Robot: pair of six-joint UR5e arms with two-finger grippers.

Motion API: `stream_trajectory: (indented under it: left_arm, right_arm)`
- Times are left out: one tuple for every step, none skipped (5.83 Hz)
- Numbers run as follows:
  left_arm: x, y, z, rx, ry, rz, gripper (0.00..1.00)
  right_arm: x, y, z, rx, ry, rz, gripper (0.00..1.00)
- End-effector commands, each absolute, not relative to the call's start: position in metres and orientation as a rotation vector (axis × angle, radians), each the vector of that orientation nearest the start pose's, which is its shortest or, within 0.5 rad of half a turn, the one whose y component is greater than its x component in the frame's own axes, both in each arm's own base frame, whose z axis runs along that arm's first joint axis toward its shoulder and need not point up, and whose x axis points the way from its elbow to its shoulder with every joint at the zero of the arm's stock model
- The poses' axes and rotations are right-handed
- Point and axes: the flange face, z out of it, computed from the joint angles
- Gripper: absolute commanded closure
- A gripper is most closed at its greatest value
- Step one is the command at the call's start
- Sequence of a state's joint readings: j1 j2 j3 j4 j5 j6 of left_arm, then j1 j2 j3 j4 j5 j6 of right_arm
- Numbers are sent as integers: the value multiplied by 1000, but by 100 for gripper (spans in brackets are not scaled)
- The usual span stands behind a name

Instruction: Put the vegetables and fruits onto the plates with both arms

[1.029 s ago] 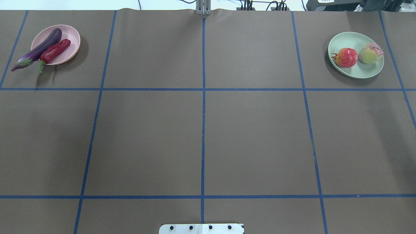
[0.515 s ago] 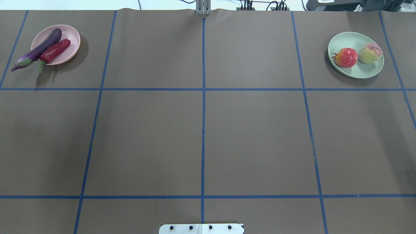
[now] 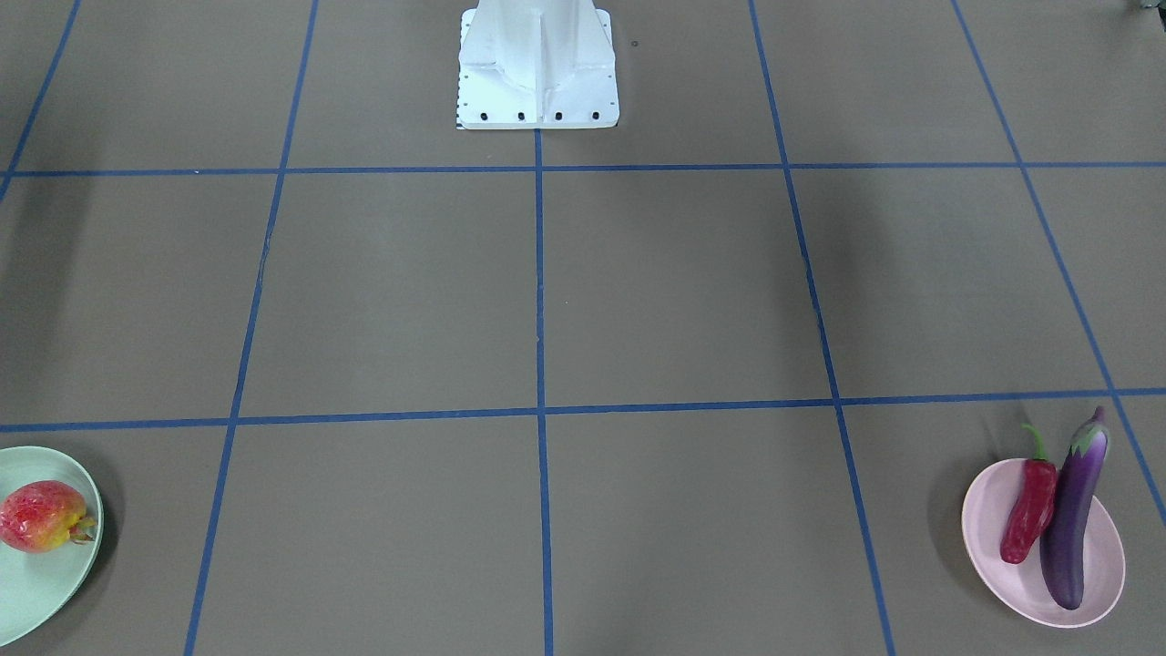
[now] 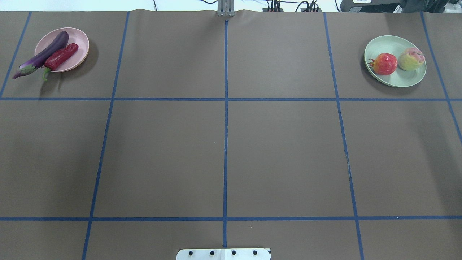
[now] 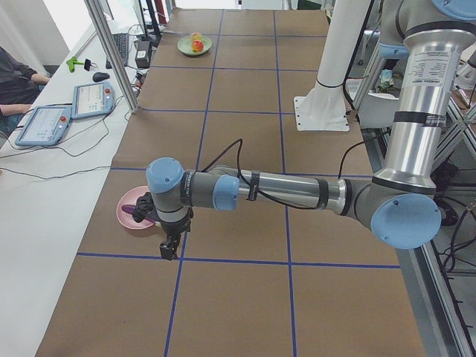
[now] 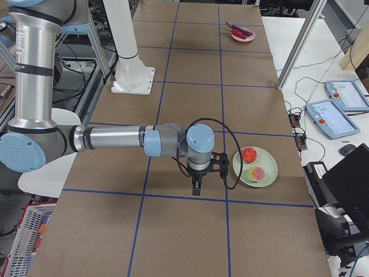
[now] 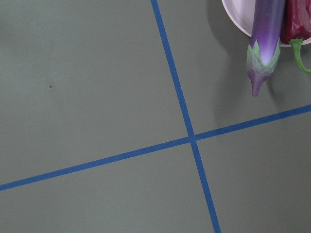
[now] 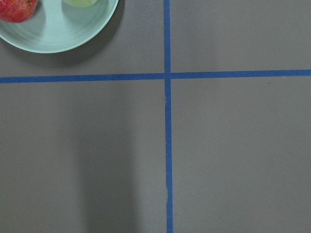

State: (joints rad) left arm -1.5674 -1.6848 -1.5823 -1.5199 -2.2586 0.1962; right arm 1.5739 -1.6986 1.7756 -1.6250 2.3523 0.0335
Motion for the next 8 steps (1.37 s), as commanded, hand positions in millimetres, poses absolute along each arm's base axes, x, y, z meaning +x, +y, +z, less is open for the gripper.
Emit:
stream_trajectory:
  left_arm:
    - [-68, -501, 596, 117, 683, 209, 0]
    - [-68, -497, 601, 107, 686, 207, 0]
    - [-67, -496, 606, 95, 690, 204, 0]
    - [-67, -497, 605, 97, 689, 205, 0]
    - [-65, -498, 608, 91, 688, 207, 0]
    - [-65, -497, 608, 89, 688, 205, 0]
    - [-65, -498, 608, 90, 686, 204, 0]
    - [-65, -498, 607, 91, 686, 204, 0]
  right_arm:
    - [63, -436, 626, 5, -801, 23, 0]
    - [66, -436, 626, 9, -804, 27, 0]
    - [67, -425, 633, -6, -831, 36, 0]
    - [67, -421, 634, 22, -834, 19, 0]
    - [70, -421, 628, 39, -836, 19, 0]
    - [77, -421, 616, 67, -835, 25, 0]
    - [82, -419, 612, 72, -834, 35, 0]
    - [83, -417, 612, 72, -834, 39, 0]
